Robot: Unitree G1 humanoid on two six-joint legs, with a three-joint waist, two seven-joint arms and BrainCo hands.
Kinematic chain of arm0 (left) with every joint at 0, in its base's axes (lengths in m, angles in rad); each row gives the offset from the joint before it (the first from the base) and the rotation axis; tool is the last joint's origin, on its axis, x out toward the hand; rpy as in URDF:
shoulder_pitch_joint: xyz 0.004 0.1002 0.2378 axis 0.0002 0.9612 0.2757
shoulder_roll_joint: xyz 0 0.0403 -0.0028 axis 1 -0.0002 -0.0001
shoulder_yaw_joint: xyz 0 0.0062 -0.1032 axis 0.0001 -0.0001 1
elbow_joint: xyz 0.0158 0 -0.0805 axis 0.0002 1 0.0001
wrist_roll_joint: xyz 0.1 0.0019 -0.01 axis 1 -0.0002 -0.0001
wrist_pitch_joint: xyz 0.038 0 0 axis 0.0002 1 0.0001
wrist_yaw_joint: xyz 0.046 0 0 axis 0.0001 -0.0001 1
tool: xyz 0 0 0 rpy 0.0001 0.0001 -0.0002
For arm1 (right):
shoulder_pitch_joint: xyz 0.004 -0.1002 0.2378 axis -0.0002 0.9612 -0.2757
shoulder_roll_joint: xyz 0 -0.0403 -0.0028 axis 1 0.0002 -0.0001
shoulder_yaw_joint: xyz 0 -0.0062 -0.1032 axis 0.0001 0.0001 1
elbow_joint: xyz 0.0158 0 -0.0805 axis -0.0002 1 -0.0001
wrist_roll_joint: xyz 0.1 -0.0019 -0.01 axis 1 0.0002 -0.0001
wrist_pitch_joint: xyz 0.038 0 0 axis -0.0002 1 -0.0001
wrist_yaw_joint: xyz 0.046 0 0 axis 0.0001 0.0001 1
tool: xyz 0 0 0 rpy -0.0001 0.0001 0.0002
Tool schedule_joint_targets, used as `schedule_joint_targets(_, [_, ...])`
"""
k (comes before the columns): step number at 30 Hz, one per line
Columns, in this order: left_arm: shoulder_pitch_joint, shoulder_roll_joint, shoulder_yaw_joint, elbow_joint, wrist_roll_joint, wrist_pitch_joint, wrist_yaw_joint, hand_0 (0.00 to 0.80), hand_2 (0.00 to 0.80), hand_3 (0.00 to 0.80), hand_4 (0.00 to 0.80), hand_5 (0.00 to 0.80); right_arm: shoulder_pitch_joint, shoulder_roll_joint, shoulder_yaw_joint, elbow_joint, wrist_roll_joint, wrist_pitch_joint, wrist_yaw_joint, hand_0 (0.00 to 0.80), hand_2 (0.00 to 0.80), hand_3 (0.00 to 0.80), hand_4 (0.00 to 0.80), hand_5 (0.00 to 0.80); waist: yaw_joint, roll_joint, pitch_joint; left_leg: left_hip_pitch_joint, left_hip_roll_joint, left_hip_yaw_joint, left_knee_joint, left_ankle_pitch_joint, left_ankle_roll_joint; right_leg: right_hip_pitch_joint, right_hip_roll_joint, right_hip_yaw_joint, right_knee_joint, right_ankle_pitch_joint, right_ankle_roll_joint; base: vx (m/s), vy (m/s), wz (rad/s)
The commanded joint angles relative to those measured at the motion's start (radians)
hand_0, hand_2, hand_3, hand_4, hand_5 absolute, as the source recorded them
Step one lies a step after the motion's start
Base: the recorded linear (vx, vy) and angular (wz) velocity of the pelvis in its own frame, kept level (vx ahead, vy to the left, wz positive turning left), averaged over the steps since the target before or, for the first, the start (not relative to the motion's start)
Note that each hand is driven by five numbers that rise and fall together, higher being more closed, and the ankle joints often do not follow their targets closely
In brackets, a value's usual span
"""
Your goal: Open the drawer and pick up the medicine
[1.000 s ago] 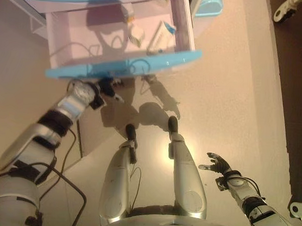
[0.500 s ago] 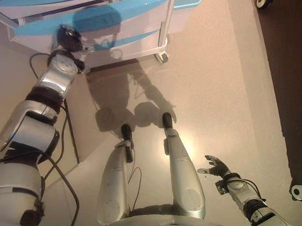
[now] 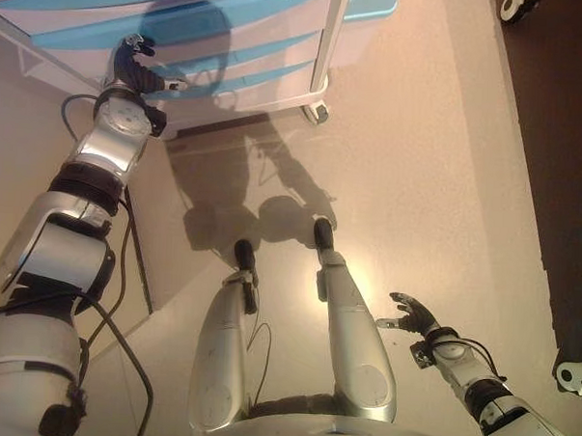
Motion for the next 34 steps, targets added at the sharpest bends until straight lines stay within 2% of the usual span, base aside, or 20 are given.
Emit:
schedule_joint_targets(1, [-0.041,0.086,0.061,0.031,-0.02,-0.066,0.025,0.0,0.0,0.0,0.0,0.0,0.04,-0.005,0.005,-0.004,-0.004,-0.002,-0.009,0.0,0.0,0.0,0.0,0.0,0.007,-0.024,-0.022,0.054,-0.065,0.039,-0.043,-0.062,0.071,0.043,0.069,-0.042,0.033,-0.098,-0.064,0.0,0.0,0.0])
schedule_joint_targets(8, [0.022,0.073,0.093,0.046,-0.068,-0.092,-0.036,0.0,0.0,0.0,0.0,0.0,0.037,0.013,0.003,0.013,-0.025,-0.002,0.004,0.0,0.0,0.0,0.0,0.0,0.024,-0.023,-0.025,0.124,-0.073,0.021,-0.122,-0.036,0.064,0.113,0.063,-0.05,-0.026,-0.086,-0.054,0.003,-0.002,0.02])
schedule_joint_targets(12, [0.193,0.031,0.163,0.018,-0.164,-0.151,-0.105,0.0,0.0,0.0,0.0,0.0,0.042,0.031,-0.01,-0.004,-0.042,0.008,0.014,0.0,0.0,0.0,0.0,0.0,0.047,-0.008,-0.065,0.182,-0.078,-0.006,-0.203,-0.006,0.054,0.17,0.055,-0.068,-0.076,-0.079,-0.047,0.022,0.001,0.07])
schedule_joint_targets(16, [0.421,-0.06,0.247,-0.044,-0.307,-0.234,-0.219,0.0,0.0,0.0,0.0,0.0,0.054,0.056,-0.044,-0.006,-0.03,-0.017,0.04,0.0,0.0,0.0,0.0,0.0,0.074,0.014,-0.108,0.24,-0.081,-0.036,-0.261,0.01,0.043,0.241,0.047,-0.096,-0.119,-0.085,-0.048,0.036,0.008,0.12])
schedule_joint_targets(17, [0.503,-0.102,0.271,-0.061,-0.336,-0.265,-0.26,0.0,0.0,0.0,0.0,0.0,0.062,0.065,-0.06,-0.005,-0.025,-0.021,0.05,0.0,0.0,0.0,0.0,0.0,0.083,0.02,-0.124,0.263,-0.082,-0.044,-0.278,0.012,0.04,0.268,0.044,-0.105,-0.133,-0.087,-0.049,0.043,0.014,0.18])
schedule_joint_targets(22, [0.731,-0.251,0.317,-0.072,-0.388,-0.294,-0.445,0.0,0.0,0.0,0.0,0.0,0.091,0.09,-0.142,0.023,0.022,-0.03,0.126,0.0,0.0,0.0,0.0,0.0,0.111,0.039,-0.195,0.351,-0.087,-0.062,-0.336,0.016,0.033,0.376,0.034,-0.136,-0.186,-0.094,-0.047,0.078,0.044,0.16])
schedule_joint_targets(24, [0.806,-0.302,0.328,-0.018,-0.36,-0.294,-0.503,0.0,0.0,0.0,0.0,0.0,0.107,0.099,-0.186,0.054,0.031,-0.023,0.169,0.0,0.0,0.0,0.0,0.0,0.12,0.044,-0.244,0.395,-0.088,-0.065,-0.358,0.015,0.031,0.427,0.029,-0.149,-0.207,-0.096,-0.043,0.143,0.052,0.2])
schedule_joint_targets(26, [0.864,-0.343,0.335,0.049,-0.356,-0.296,-0.491,0.0,0.0,0.0,0.0,0.0,0.12,0.106,-0.218,0.085,0.021,-0.016,0.196,0.0,0.0,0.0,0.0,0.0,0.126,0.047,-0.289,0.429,-0.087,-0.067,-0.378,0.017,0.028,0.463,0.028,-0.157,-0.225,-0.095,-0.04,0.112,0.04,0.17])
schedule_joint_targets(29, [0.931,-0.39,0.347,0.136,-0.254,-0.317,-0.465,0.0,0.0,0.0,0.0,0.0,0.138,0.12,-0.241,0.116,-0.008,-0.012,0.2,0.0,0.0,0.0,0.0,0.0,0.139,0.047,-0.341,0.468,-0.087,-0.071,-0.405,0.019,0.025,0.505,0.026,-0.174,-0.25,-0.093,-0.035,0.119,0.02,0.12])
schedule_joint_targets(31, [0.972,-0.415,0.338,0.186,-0.269,-0.303,-0.47,0.0,0.0,0.0,0.0,0.0,0.149,0.135,-0.248,0.133,-0.029,-0.013,0.194,0.0,0.0,0.0,0.0,0.0,0.148,0.044,-0.373,0.489,-0.087,-0.075,-0.423,0.023,0.023,0.53,0.027,-0.183,-0.269,-0.088,-0.031,0.077,-0.008,0.15])
schedule_joint_targets(34, [1.026,-0.461,0.345,0.312,-0.205,-0.308,-0.521,0.0,0.0,0.0,0.0,0.0,0.149,0.174,-0.262,0.185,-0.04,-0.022,0.173,0.0,0.0,0.0,0.0,0.0,0.168,0.032,-0.414,0.53,-0.091,-0.083,-0.448,0.018,0.026,0.578,0.025,-0.201,-0.303,-0.085,-0.024,0.037,-0.019,0.11])
